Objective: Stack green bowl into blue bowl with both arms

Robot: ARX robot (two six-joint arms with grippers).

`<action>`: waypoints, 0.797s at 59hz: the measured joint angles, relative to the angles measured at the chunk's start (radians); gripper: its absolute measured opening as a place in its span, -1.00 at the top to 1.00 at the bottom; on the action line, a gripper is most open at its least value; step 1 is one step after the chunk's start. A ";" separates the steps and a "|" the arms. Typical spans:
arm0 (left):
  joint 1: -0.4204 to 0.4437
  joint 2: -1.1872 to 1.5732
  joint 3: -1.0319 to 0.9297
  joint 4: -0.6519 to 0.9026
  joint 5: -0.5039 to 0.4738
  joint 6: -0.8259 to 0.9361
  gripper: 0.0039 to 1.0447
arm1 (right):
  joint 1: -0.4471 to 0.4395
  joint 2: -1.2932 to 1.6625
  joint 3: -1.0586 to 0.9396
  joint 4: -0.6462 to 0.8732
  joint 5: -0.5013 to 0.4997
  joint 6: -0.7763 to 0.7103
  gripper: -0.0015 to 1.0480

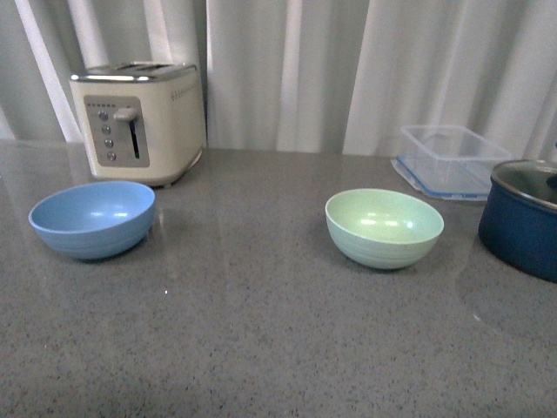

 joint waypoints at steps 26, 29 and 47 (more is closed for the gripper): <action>0.000 0.000 0.000 0.000 0.000 0.000 -0.88 | 0.000 0.000 0.000 0.000 0.000 0.000 -0.81; 0.000 0.000 0.000 0.000 0.000 0.000 -0.88 | 0.000 0.000 0.000 0.000 0.000 0.000 -0.81; 0.000 0.000 0.000 0.000 0.000 0.000 -0.88 | 0.000 0.000 0.000 0.000 0.000 0.000 -0.81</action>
